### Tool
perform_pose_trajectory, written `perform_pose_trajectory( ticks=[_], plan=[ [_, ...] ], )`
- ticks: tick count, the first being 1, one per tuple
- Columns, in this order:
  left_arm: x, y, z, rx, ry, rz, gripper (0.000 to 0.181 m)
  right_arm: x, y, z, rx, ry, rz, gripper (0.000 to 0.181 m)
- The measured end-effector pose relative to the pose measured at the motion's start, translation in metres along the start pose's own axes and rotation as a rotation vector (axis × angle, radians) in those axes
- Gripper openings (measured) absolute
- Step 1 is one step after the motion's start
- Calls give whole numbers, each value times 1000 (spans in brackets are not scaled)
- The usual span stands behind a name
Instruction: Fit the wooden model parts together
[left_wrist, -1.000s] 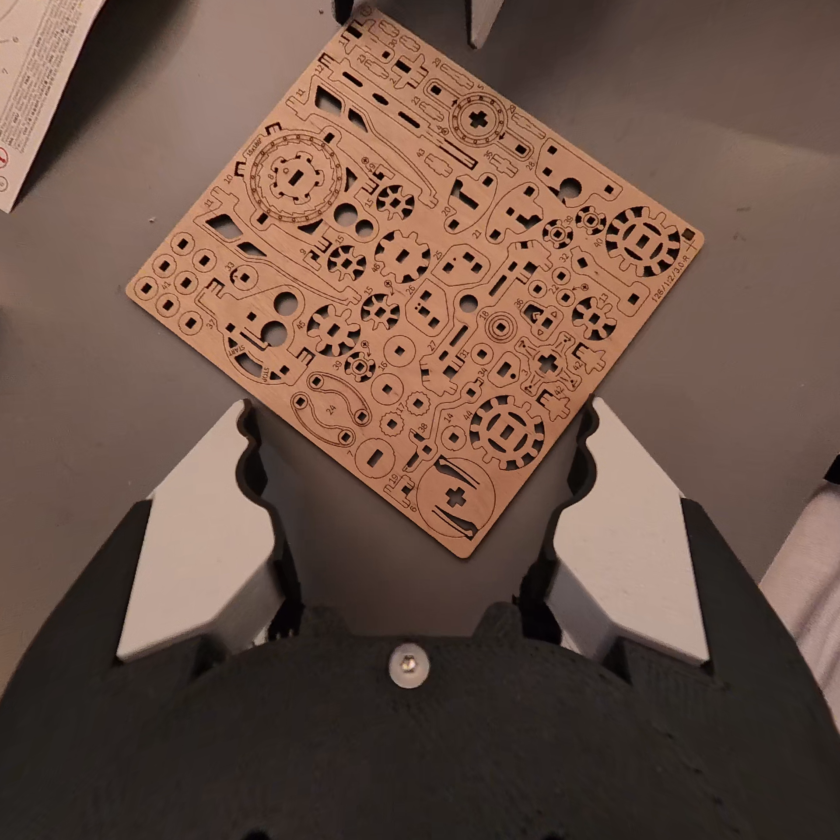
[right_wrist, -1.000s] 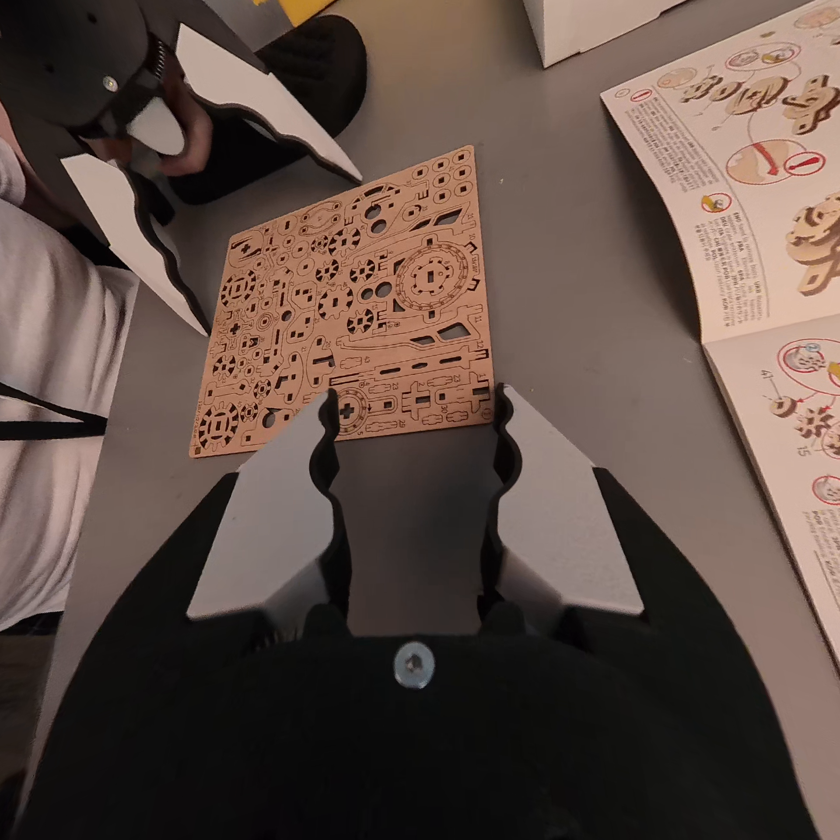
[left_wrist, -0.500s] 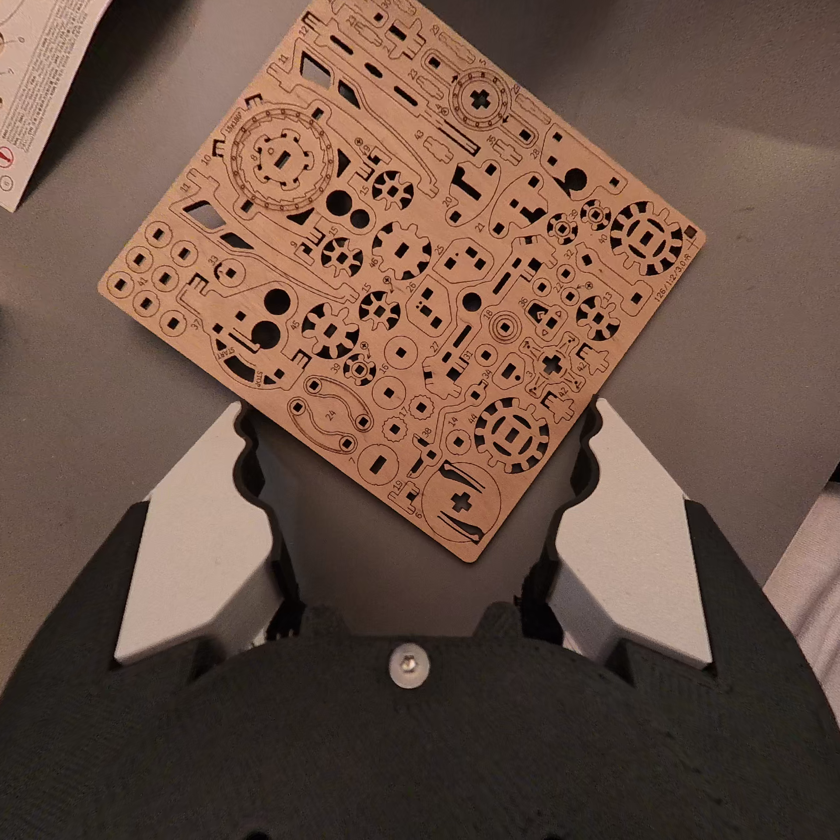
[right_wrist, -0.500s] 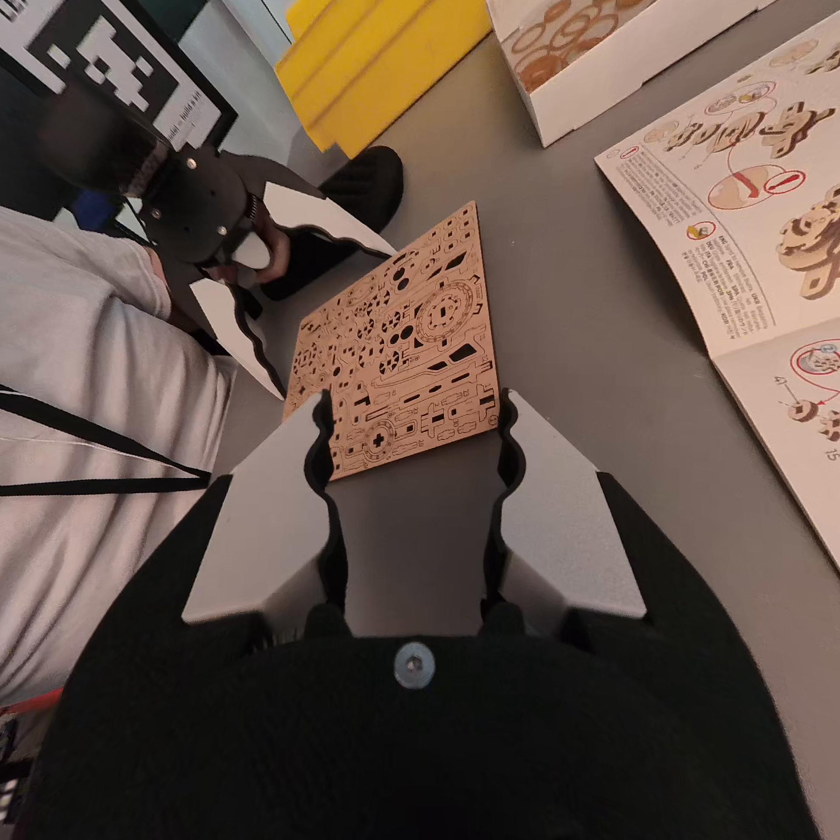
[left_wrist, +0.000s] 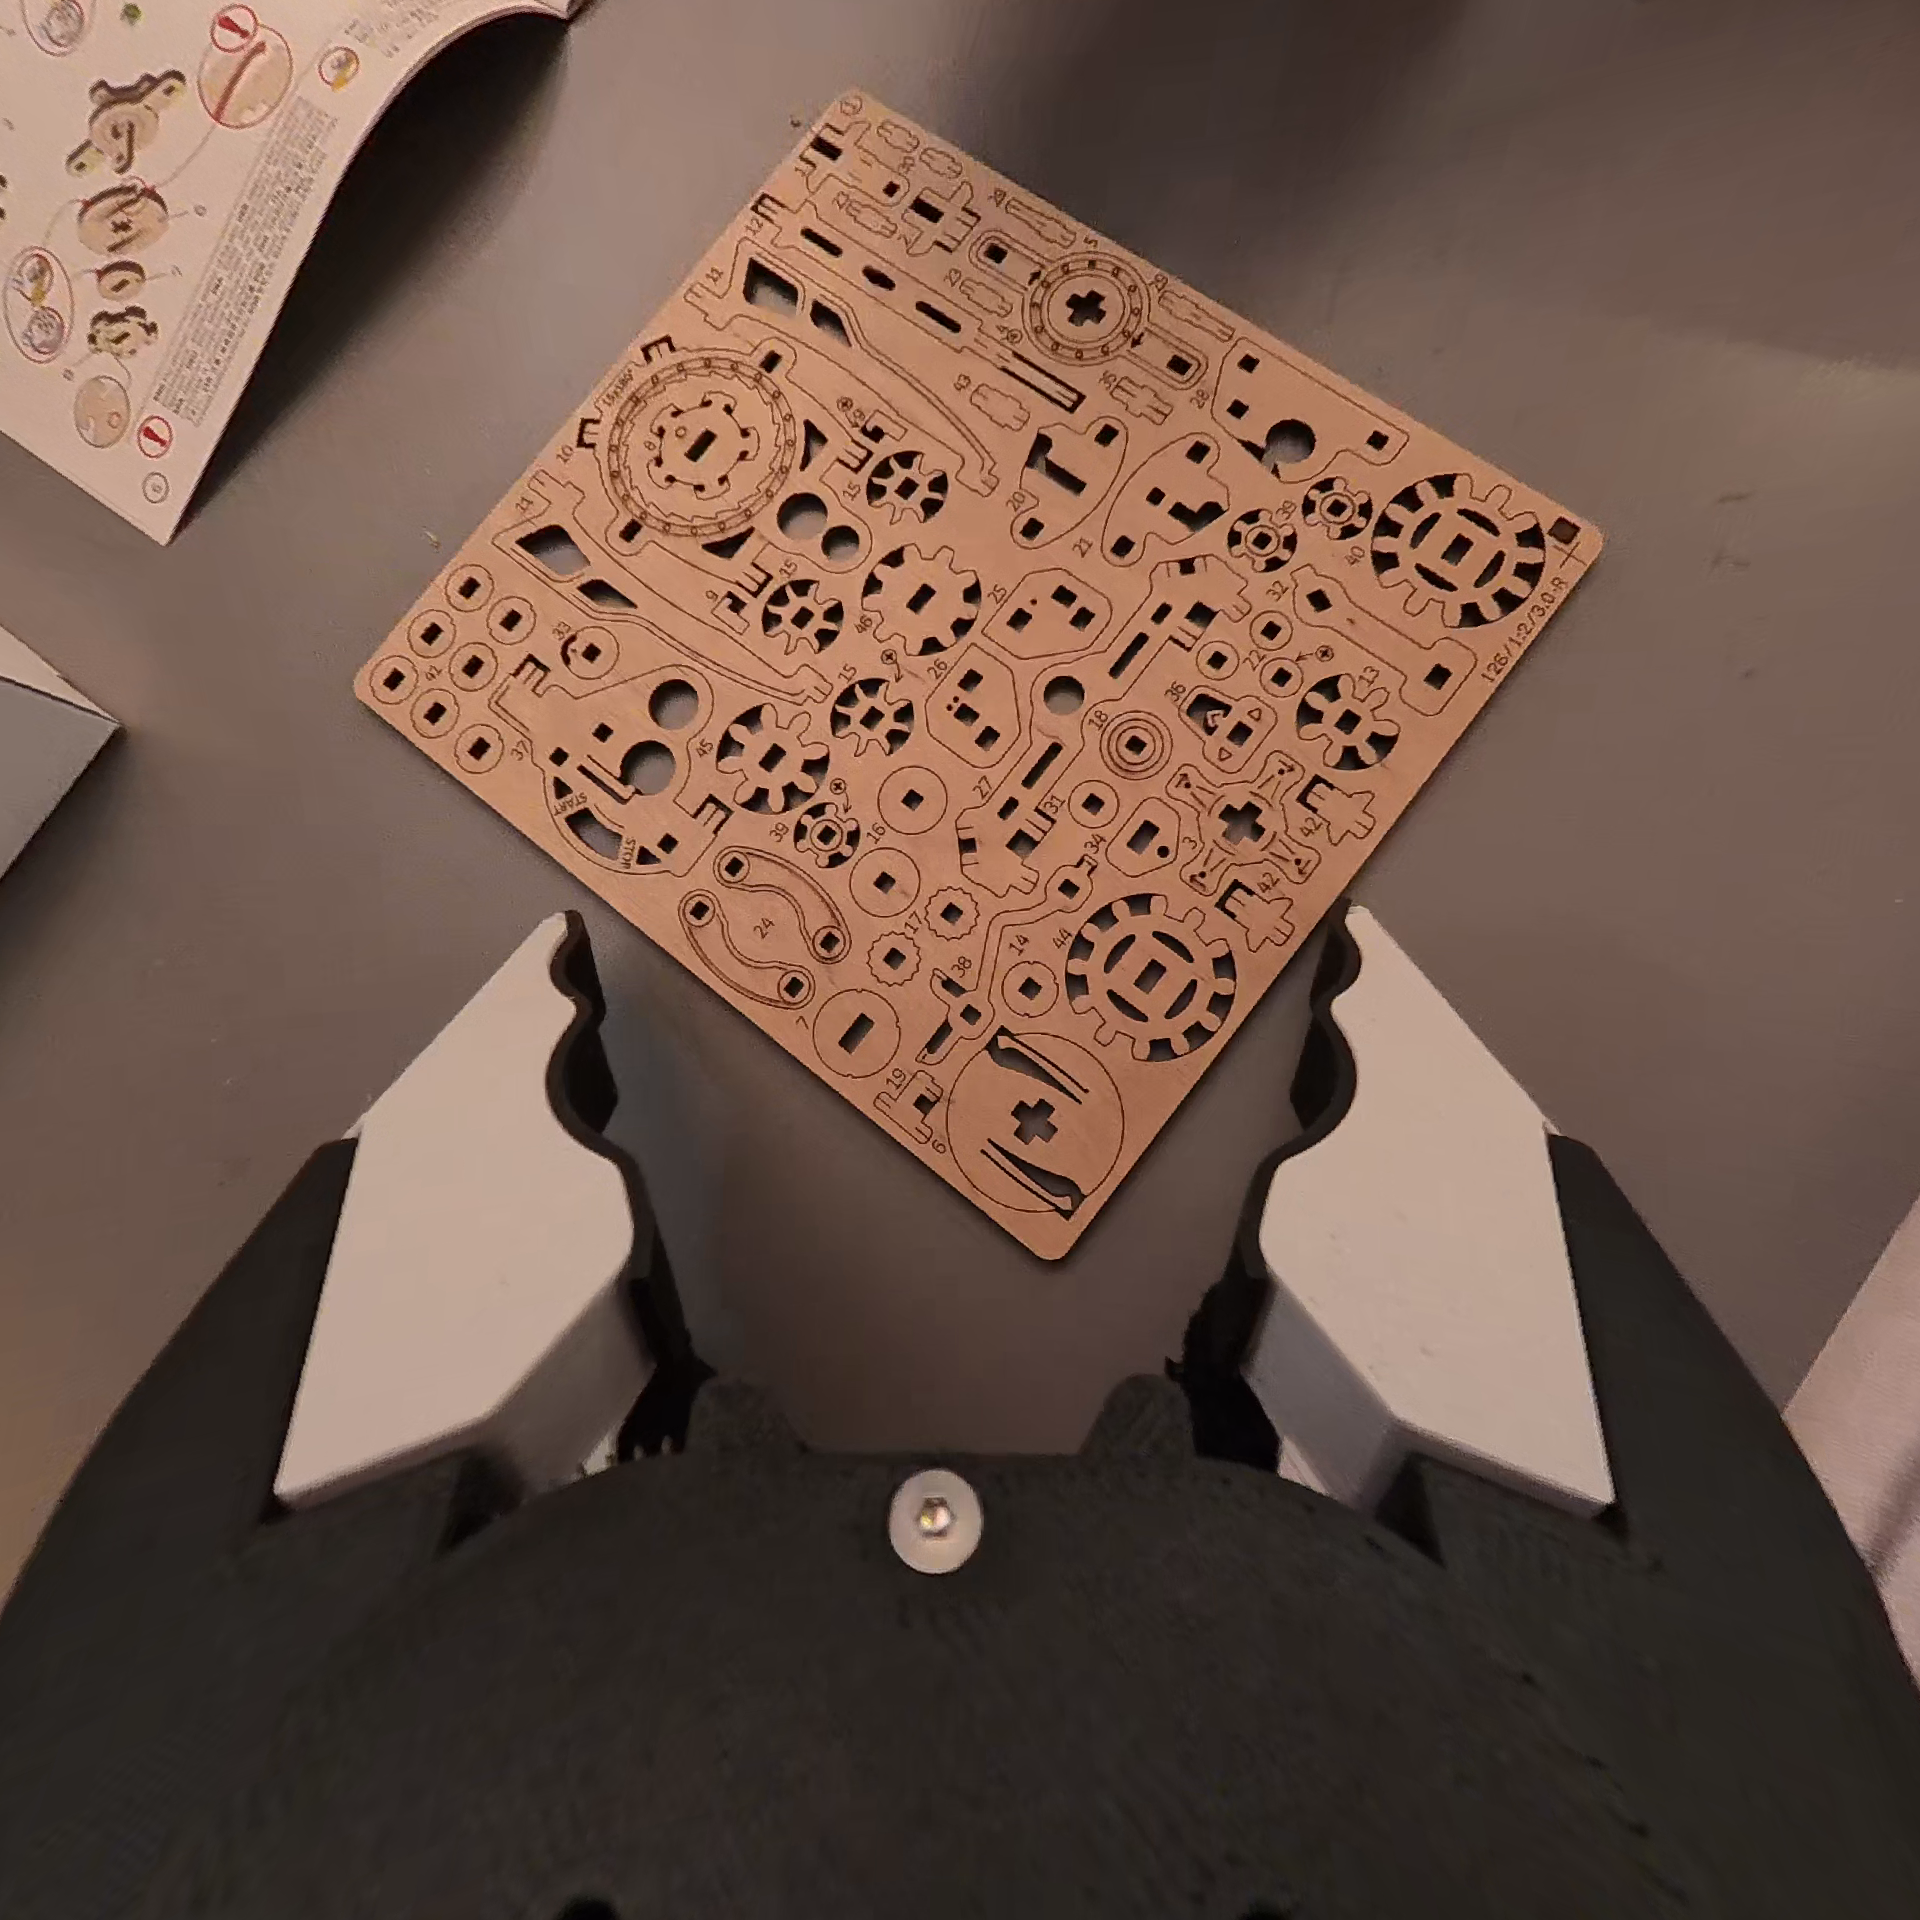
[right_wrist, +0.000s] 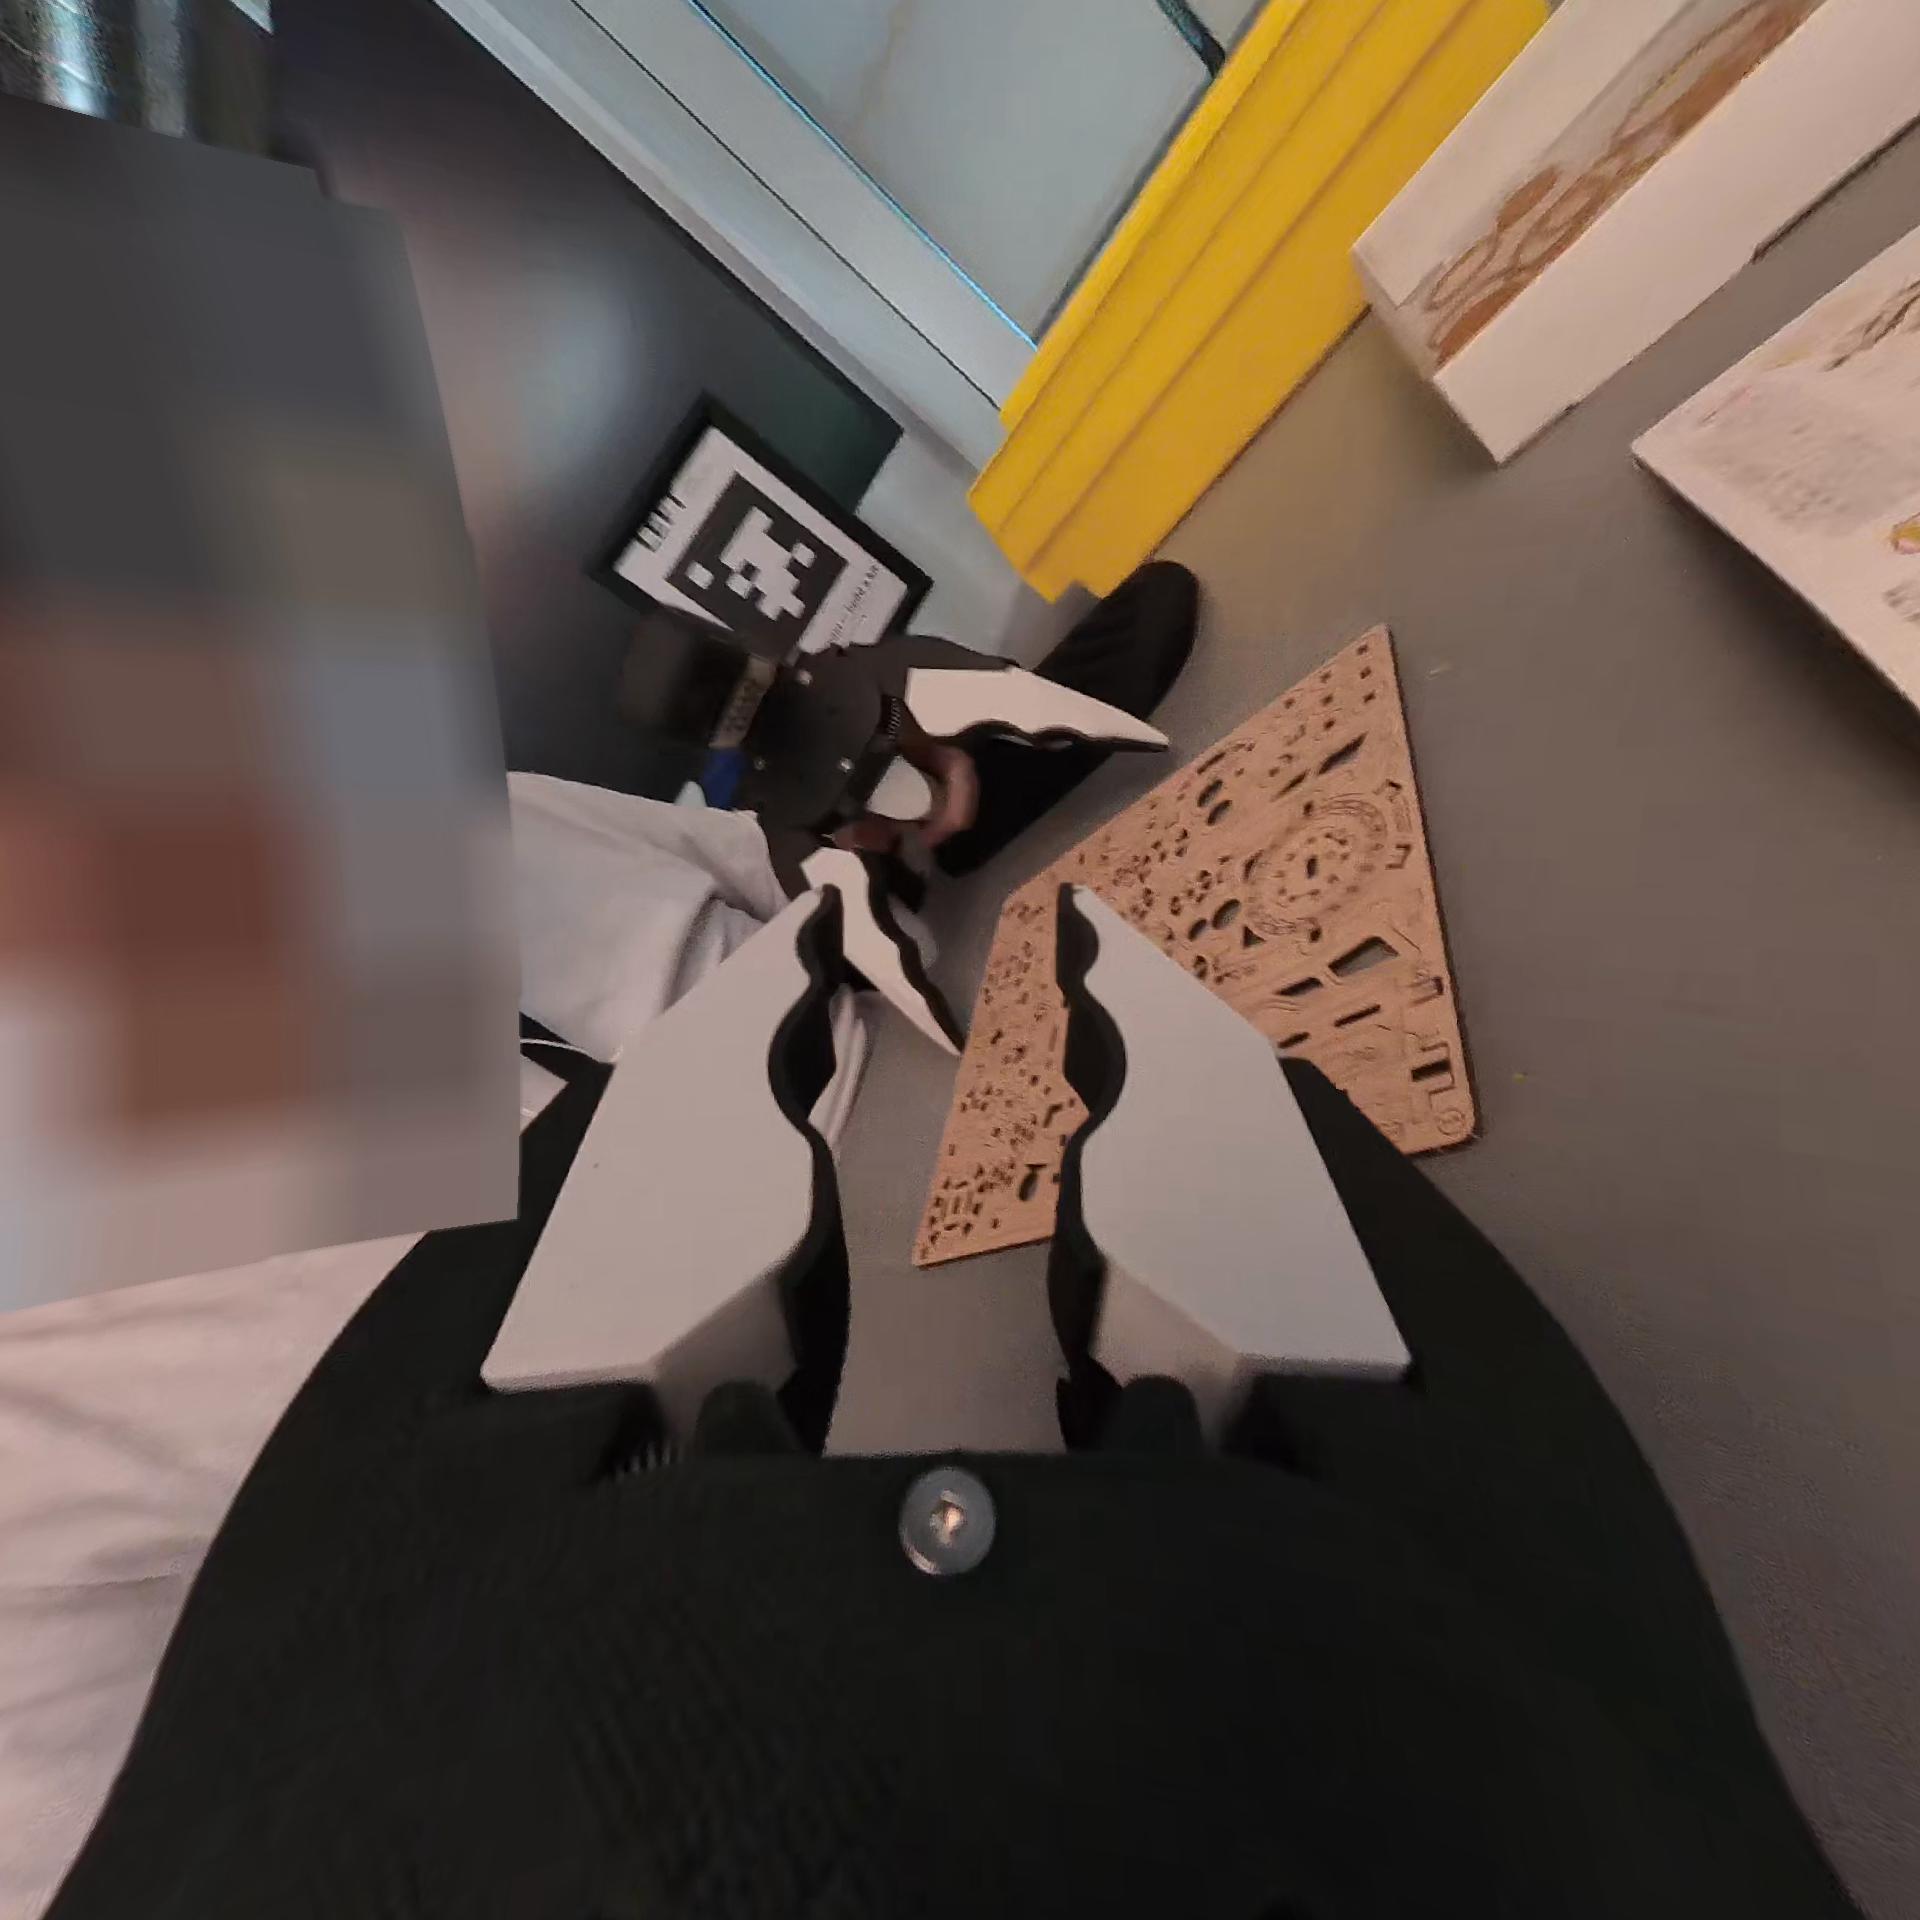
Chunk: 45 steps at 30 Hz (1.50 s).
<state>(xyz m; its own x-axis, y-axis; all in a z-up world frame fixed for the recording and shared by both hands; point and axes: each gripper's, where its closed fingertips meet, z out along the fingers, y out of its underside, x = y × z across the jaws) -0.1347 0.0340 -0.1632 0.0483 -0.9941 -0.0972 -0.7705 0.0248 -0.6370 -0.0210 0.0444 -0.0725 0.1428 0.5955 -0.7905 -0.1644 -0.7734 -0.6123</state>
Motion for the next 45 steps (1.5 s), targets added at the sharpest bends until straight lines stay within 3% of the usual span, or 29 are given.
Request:
perform_pose_trajectory(
  ticks=[3, 5, 8, 14, 17, 24, 45],
  plan=[
    [0, 0, -1, 2, -4, -1, 134, 14, 12, 8, -88, 122, -68, 61],
    [0, 1, -1, -1, -1, -7, 134, 17, 6, 5, -71, 170, -126, 62],
    [0, 1, -1, -6, 4, -12, 134, 35, -10, -15, -28, 357, -266, 74],
    [2, 1, -2, -9, 12, -15, 133, 61, 28, -34, -343, 584, -487, 91],
    [2, 1, -2, -8, 13, -15, 133, 65, 44, -23, -431, 565, -490, 92],
    [3, 1, -2, -9, 15, -16, 134, 63, 48, -15, -484, 577, -515, 82],
    [3, 0, -3, -5, 1, -6, 139, 21, 10, -13, -151, 316, -346, 77]
  ],
)
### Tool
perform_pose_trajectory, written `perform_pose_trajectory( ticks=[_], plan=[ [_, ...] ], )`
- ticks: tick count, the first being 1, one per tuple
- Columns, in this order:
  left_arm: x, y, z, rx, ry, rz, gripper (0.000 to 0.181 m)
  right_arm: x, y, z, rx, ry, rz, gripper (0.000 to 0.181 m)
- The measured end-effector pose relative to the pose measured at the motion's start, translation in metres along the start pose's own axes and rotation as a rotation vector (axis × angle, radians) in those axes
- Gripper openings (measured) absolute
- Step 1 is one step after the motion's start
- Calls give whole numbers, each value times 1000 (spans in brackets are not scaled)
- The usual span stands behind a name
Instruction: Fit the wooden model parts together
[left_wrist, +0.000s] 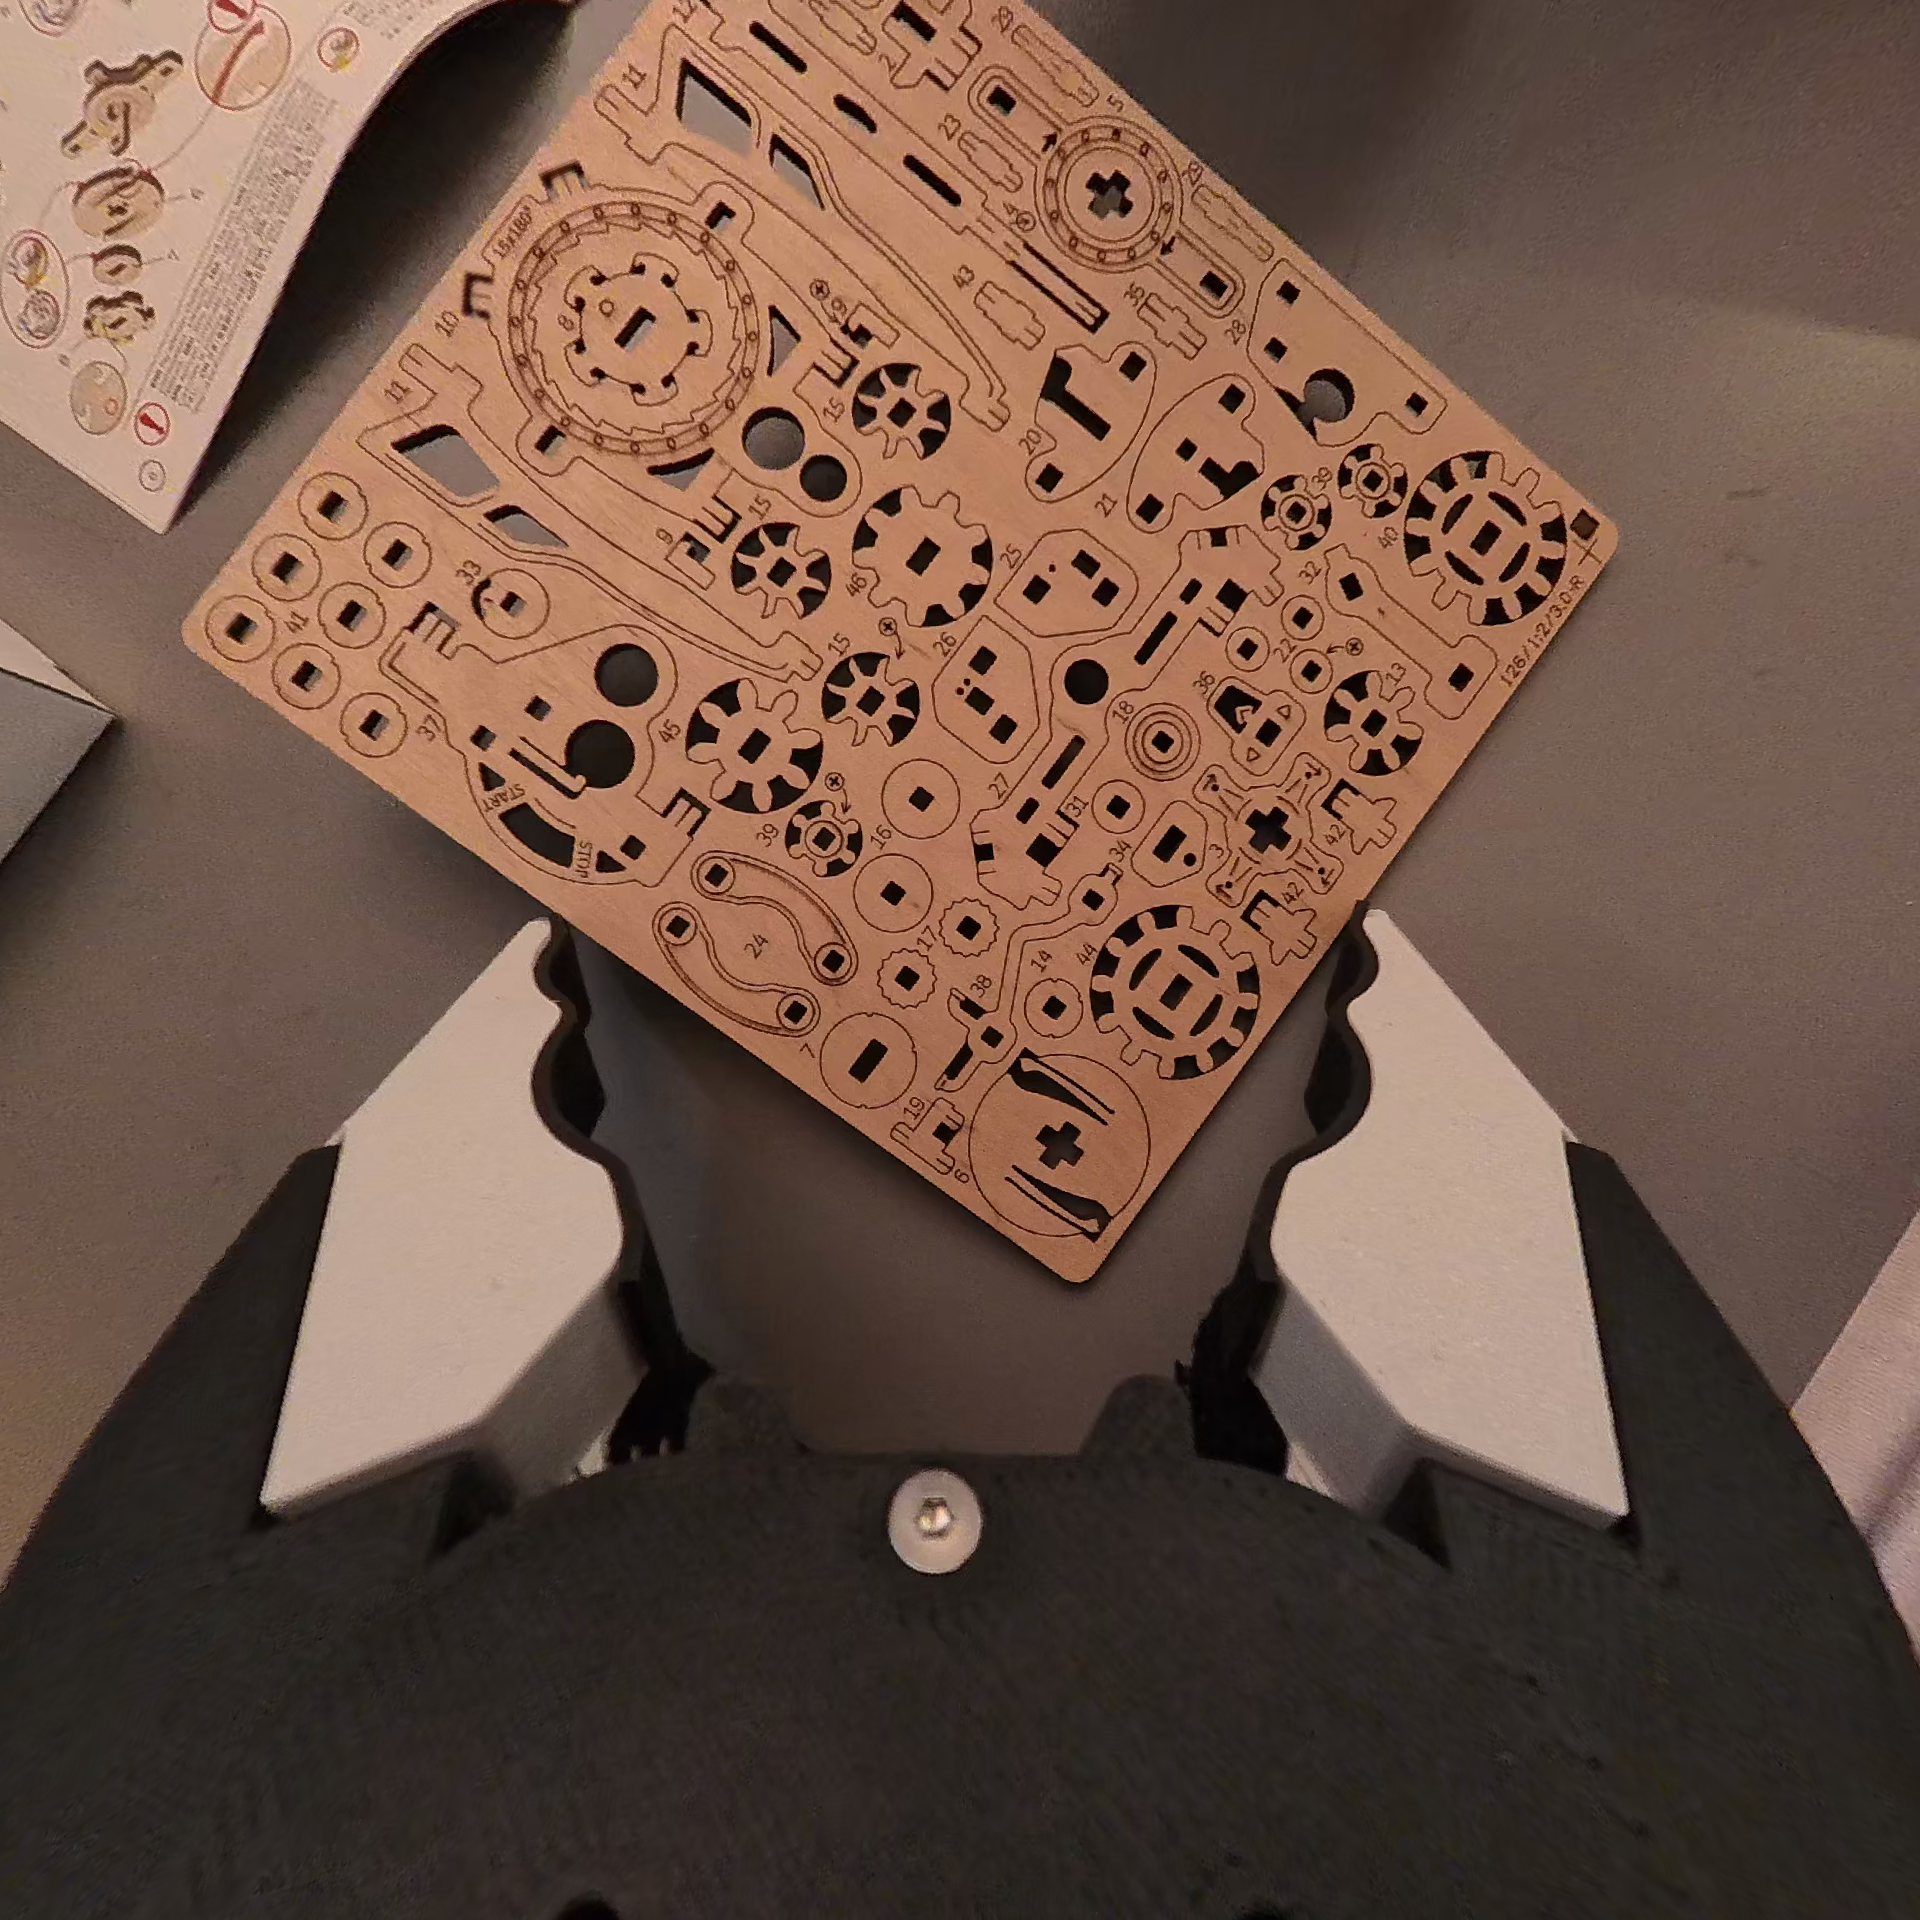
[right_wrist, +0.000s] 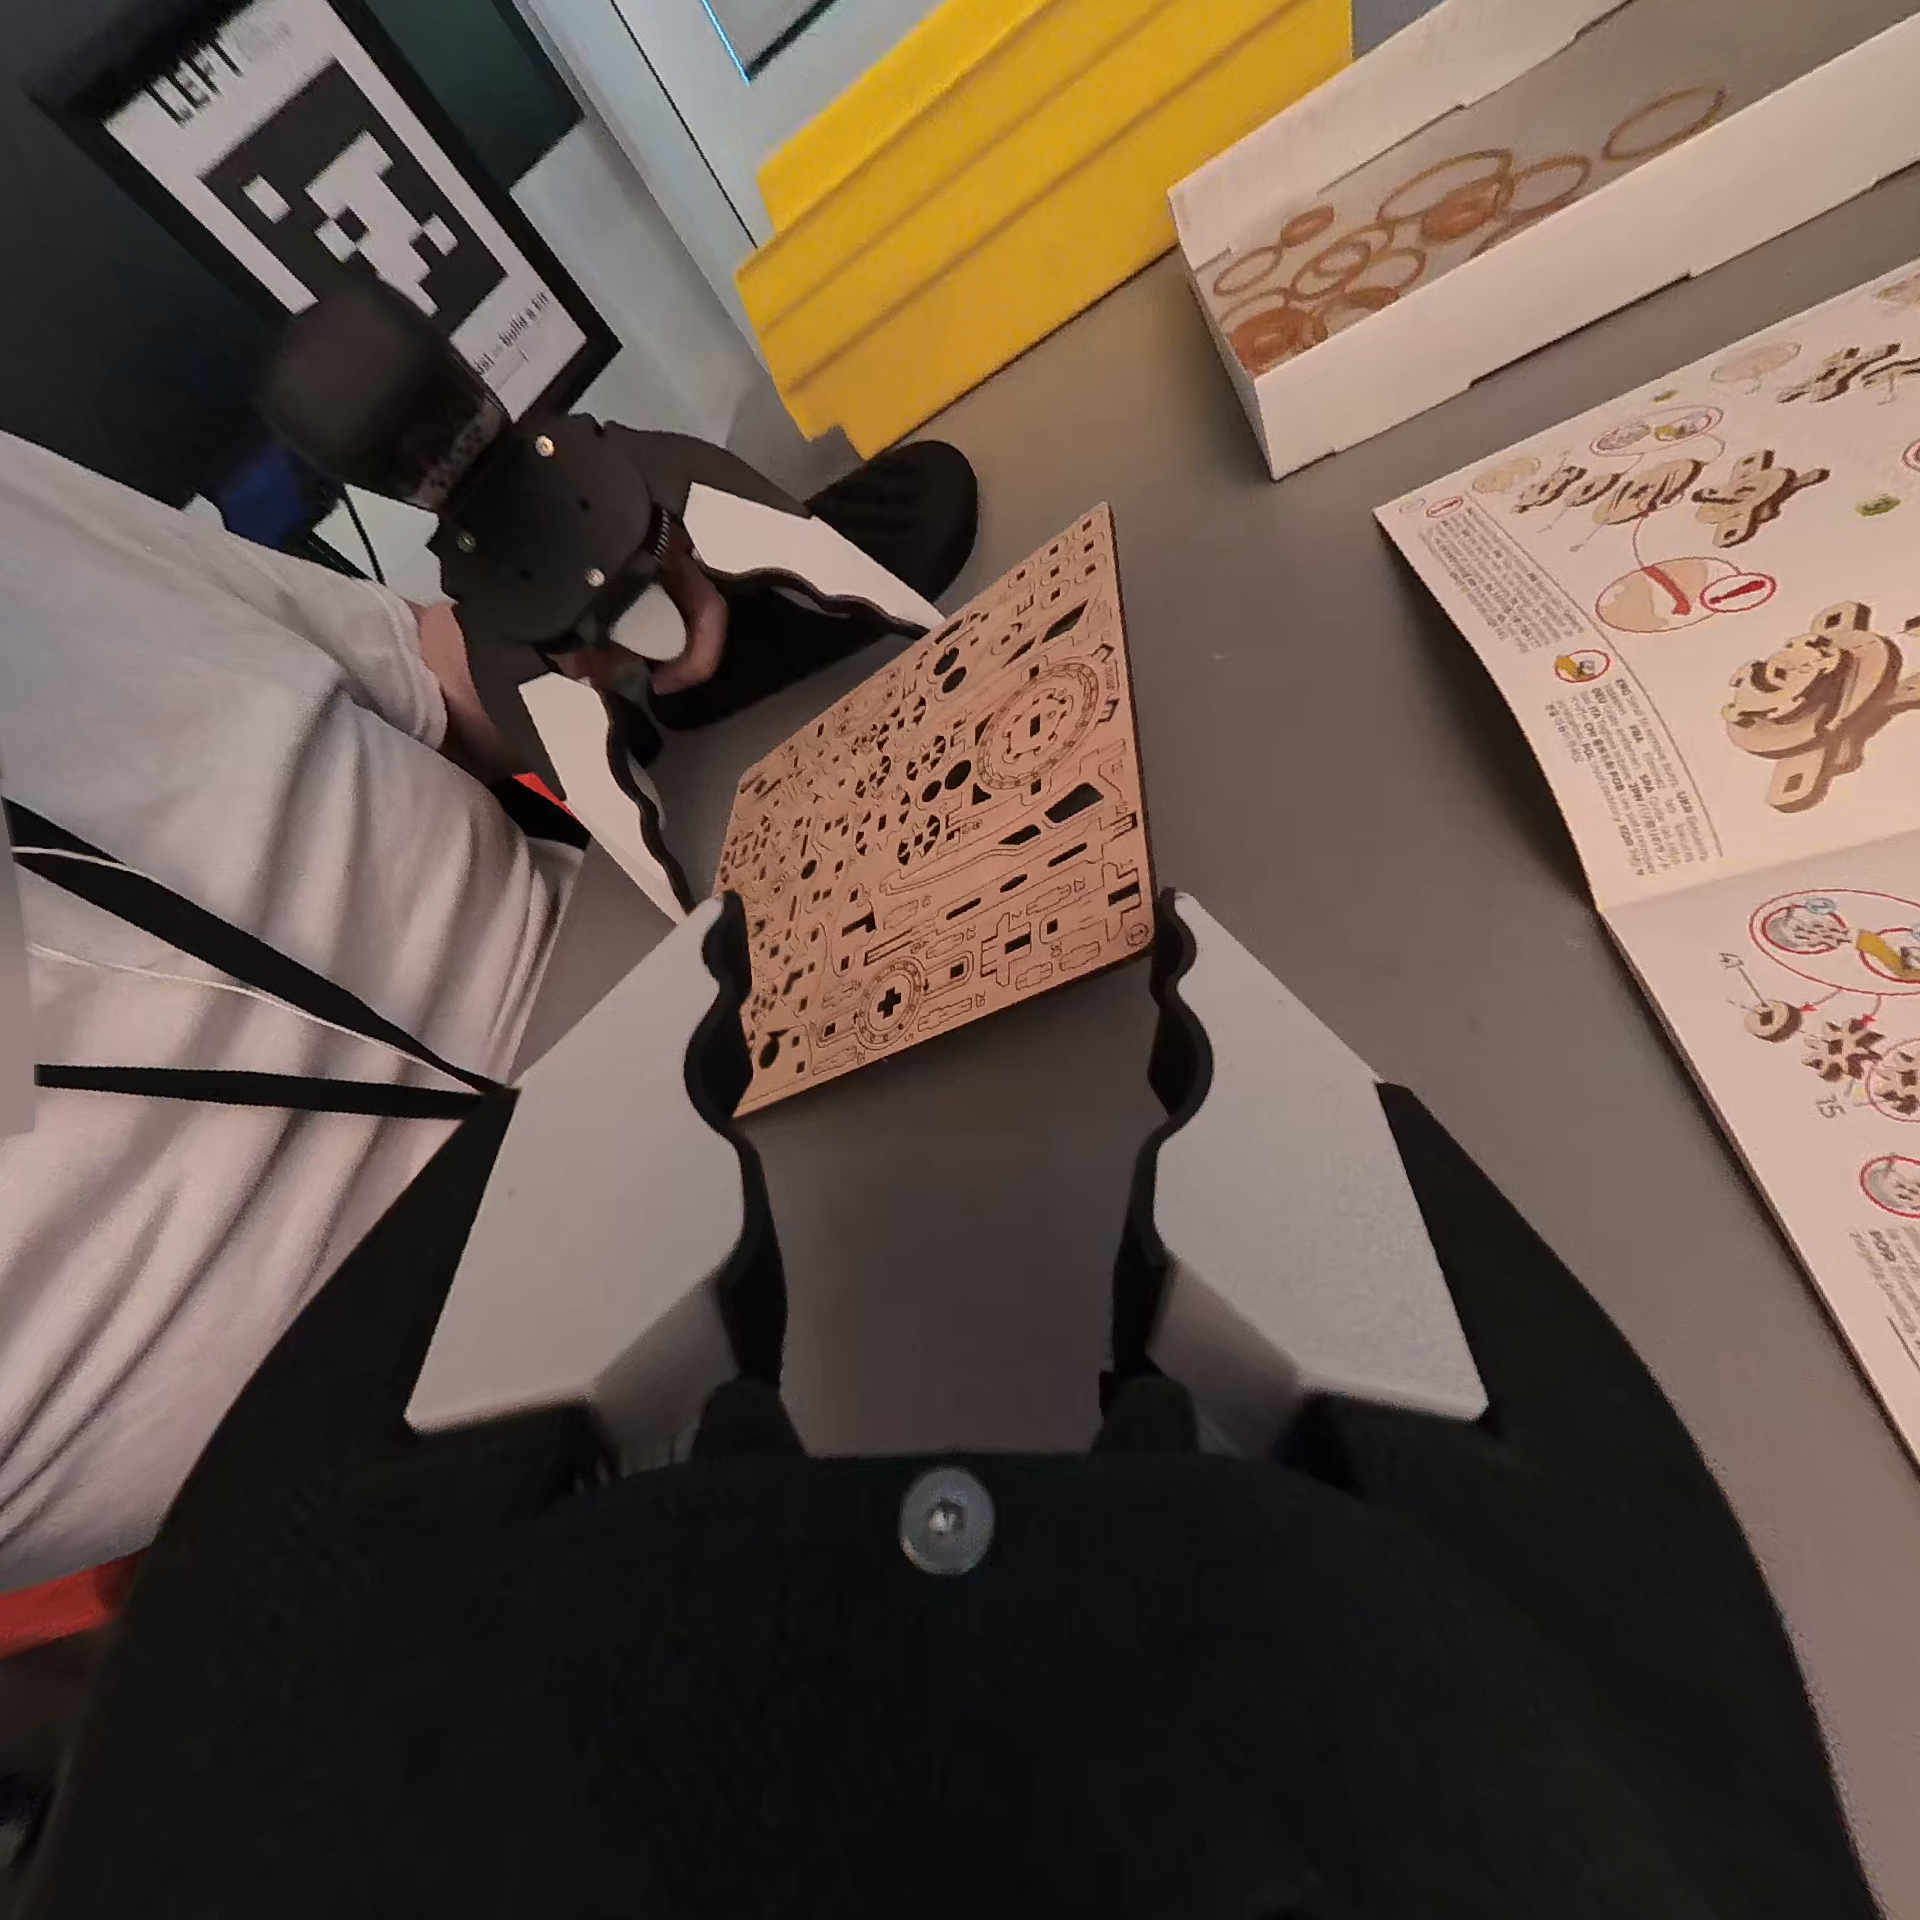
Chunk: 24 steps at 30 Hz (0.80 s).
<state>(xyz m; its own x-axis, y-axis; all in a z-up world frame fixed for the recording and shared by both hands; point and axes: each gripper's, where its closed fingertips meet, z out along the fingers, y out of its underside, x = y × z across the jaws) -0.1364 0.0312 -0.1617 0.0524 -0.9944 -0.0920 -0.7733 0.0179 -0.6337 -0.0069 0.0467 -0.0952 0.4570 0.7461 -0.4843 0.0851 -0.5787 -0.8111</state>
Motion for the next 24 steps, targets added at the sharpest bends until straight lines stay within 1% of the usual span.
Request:
perform_pose_trajectory(
  ticks=[7, 12, 18, 24],
  plan=[
    [-2, -1, 0, 9, -19, 6, 141, -4, -7, -2, 48, -31, 9, 76],
    [-5, 0, 0, 8, -33, 1, 146, -12, -18, -9, 114, -78, 4, 65],
    [-2, -1, 1, 11, -13, 16, 139, -20, -23, -12, 145, -101, -29, 64],
    [-1, -2, 1, 18, -11, 28, 138, -22, -21, -12, 138, -95, -49, 64]
  ],
)
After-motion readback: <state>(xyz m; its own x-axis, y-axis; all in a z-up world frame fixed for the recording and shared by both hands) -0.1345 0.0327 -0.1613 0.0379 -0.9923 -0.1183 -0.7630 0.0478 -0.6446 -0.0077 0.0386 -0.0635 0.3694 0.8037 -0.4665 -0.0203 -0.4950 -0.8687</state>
